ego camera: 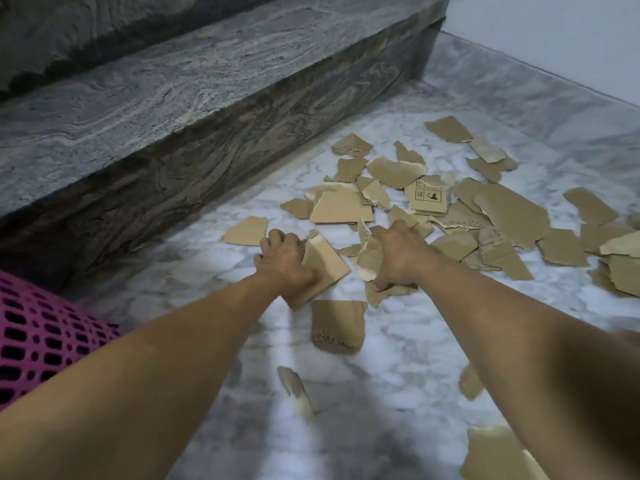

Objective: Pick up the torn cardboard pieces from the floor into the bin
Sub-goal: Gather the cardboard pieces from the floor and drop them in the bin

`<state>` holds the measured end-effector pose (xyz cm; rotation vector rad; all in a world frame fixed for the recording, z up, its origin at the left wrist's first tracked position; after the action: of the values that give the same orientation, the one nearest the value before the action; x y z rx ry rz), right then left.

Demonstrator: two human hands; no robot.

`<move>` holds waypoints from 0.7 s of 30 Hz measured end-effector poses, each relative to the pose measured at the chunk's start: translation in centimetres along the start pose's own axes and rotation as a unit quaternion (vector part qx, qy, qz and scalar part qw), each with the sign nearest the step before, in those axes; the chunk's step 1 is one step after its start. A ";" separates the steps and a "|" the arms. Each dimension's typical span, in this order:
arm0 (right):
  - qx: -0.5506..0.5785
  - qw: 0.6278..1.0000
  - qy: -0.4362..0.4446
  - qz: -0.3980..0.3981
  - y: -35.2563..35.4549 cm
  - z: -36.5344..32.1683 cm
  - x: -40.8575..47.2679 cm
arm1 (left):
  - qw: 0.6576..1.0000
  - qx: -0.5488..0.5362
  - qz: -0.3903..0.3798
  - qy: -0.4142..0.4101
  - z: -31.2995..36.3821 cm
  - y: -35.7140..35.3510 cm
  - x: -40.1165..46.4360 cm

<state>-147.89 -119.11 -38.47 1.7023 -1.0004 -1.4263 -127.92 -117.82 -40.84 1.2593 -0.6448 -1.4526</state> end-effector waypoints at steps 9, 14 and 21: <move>0.039 0.998 -0.035 -0.022 -0.9 0.0 0.0 | 0.995 -0.084 -0.027 0.042 -0.3 0.5 0.3; 0.076 0.997 -0.017 -0.004 0.0 -0.6 -0.9 | 0.999 -0.032 -0.028 0.027 -1.7 1.5 1.4; 0.086 0.989 0.056 -0.103 -0.2 -4.9 -4.4 | 0.996 0.068 0.009 0.062 -5.5 5.2 3.9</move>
<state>-143.46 -114.96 -35.84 2.0387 -0.9291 -1.3868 -120.55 -121.70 -39.24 1.4335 -0.6779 -1.3221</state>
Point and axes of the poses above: each hand's wrist, its own x-axis towards the middle knuckle, its own y-axis out of the back of the hand, z = x × y, the point moved 4 cm from there along x, towards the middle knuckle, and after that the axes turned 3 degrees about z, right-handed, at the moved point
